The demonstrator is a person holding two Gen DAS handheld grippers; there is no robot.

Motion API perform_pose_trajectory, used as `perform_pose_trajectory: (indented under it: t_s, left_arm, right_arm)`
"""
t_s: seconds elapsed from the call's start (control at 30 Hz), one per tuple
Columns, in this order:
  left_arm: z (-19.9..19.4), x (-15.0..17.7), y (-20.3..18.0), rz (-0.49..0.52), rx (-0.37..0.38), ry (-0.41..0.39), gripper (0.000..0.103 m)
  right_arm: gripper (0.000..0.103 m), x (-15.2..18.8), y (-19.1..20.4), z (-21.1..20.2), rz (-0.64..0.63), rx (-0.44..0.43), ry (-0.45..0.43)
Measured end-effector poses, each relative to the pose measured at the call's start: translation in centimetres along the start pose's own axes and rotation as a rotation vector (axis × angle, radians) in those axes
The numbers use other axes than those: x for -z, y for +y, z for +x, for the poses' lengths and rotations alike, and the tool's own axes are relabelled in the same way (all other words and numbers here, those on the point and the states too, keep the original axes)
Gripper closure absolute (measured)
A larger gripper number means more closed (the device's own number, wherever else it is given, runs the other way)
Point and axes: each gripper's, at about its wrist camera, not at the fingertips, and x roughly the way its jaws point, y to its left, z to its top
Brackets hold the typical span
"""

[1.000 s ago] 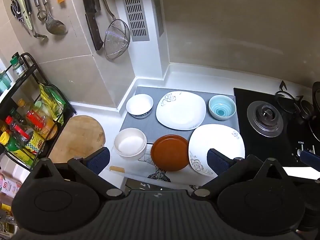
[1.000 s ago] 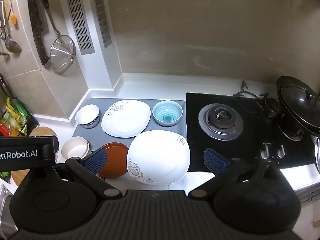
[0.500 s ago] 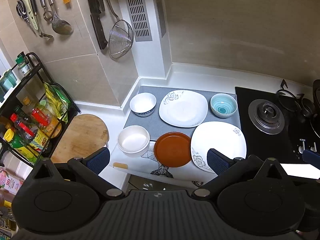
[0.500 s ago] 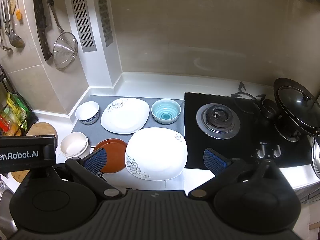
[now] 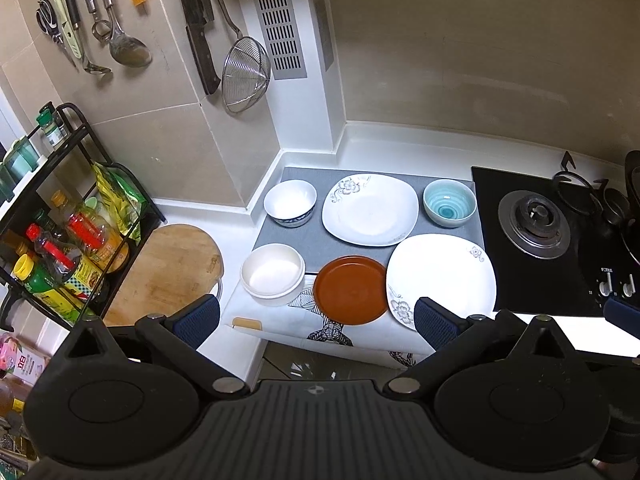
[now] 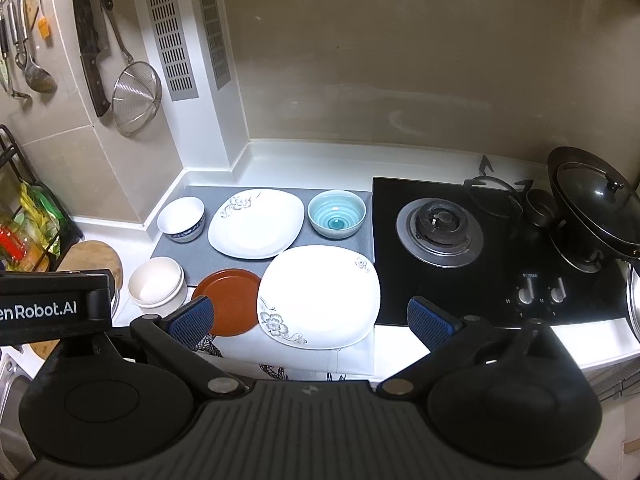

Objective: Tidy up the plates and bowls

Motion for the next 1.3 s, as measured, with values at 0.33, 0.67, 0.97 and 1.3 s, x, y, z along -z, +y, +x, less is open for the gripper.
perform_pose_trajectory:
  t_s: [0.33, 0.67, 0.97, 1.3]
  left_arm:
    - [-0.4, 1.1, 0.2, 0.003, -0.006, -0.020, 0.000]
    - [-0.3, 1.3, 0.4, -0.006, -0.014, -0.023, 0.000]
    - [-0.1, 1.4, 0.8, -0.021, -0.015, -0.018, 0.000]
    - [0.7, 1.3, 0.4, -0.011, -0.033, -0.010, 0.000]
  right_arm:
    - [0.000, 0.6, 0.3, -0.1, 0.015, -0.011, 0.009]
    - [0.000, 0.9, 0.5, -0.1, 0.002, -0.020, 0.012]
    - [0.000, 0.8, 0.7, 0.1, -0.019, -0.022, 0.008]
    - [0.000, 0.7, 0.6, 1.3, -0.023, -0.028, 0.027]
